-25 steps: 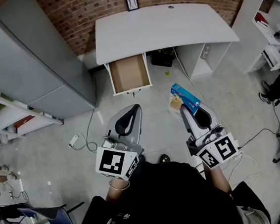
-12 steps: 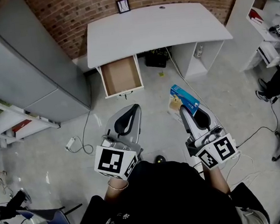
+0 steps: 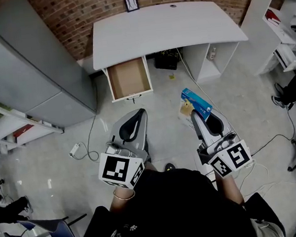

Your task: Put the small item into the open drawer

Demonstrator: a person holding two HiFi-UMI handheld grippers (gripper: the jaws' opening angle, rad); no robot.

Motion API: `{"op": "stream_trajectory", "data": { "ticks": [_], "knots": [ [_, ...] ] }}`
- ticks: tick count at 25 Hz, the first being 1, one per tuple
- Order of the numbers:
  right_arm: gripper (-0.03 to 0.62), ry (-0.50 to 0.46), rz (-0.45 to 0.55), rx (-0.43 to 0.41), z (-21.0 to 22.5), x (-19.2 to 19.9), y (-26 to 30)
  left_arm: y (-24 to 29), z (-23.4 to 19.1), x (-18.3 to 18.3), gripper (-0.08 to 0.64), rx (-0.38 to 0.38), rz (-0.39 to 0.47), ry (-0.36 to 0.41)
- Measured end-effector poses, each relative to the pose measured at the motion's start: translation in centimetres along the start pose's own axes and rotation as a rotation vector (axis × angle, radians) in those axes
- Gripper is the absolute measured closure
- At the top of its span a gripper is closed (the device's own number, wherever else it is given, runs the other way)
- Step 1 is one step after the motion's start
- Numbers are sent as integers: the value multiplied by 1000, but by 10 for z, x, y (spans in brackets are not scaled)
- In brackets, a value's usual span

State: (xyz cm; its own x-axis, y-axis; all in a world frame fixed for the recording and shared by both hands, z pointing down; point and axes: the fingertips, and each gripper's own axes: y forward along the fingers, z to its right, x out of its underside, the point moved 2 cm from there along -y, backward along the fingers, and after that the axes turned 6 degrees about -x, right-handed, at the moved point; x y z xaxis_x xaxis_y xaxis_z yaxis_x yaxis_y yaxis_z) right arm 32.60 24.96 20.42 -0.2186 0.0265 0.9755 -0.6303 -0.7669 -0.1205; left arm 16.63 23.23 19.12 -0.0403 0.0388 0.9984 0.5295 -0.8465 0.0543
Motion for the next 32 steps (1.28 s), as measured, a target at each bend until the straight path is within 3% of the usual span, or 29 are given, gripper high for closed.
{"op": "stream_trajectory", "data": {
  "ticks": [12, 32],
  "knots": [
    [500, -11, 4, 28, 20, 1, 49, 34, -39, -4, 563, 33, 9, 58],
    [500, -15, -87, -19, 34, 24, 175, 75, -165, 8, 563, -45, 7, -39]
  ]
}}
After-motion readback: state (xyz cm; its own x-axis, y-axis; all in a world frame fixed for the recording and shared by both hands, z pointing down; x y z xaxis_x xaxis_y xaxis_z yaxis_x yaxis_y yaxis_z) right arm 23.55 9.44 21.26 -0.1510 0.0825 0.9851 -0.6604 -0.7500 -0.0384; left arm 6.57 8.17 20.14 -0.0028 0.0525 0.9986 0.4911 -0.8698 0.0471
